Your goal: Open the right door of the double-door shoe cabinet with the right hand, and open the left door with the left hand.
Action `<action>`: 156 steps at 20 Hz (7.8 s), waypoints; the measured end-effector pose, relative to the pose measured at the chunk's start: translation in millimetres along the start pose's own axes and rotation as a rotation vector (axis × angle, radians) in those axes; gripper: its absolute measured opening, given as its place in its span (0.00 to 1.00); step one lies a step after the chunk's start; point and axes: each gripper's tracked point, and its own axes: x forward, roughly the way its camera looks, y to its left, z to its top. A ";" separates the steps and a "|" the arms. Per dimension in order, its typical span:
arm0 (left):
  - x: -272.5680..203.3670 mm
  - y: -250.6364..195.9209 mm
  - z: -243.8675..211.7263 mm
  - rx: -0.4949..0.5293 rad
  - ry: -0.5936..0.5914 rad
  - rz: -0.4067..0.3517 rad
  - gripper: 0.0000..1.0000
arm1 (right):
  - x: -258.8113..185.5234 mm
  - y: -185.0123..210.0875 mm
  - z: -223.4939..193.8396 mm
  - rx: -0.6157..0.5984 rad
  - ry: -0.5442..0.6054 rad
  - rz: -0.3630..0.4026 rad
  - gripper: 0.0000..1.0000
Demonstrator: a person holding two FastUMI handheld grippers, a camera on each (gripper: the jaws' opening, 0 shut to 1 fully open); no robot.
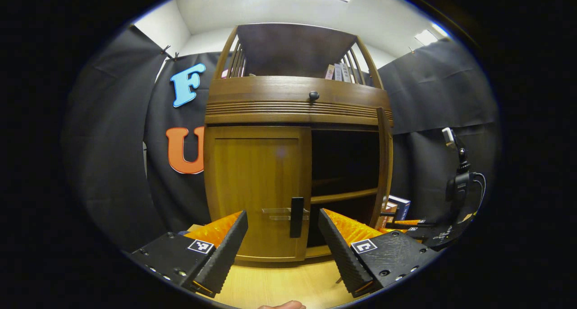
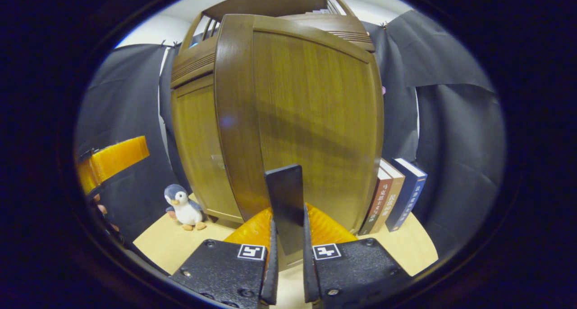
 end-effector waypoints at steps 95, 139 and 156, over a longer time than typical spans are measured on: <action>86.6 12.7 -107.1 0.006 0.241 0.029 0.28 | -79.3 -41.9 -1.6 0.000 -0.048 -0.038 0.54; -76.8 204.6 -131.7 -0.090 0.293 0.445 0.21 | -39.3 60.7 -17.5 -0.152 0.000 0.201 0.55; -81.3 176.9 -83.3 0.016 0.202 0.398 0.22 | -42.7 45.1 0.2 -0.133 -0.037 0.116 0.54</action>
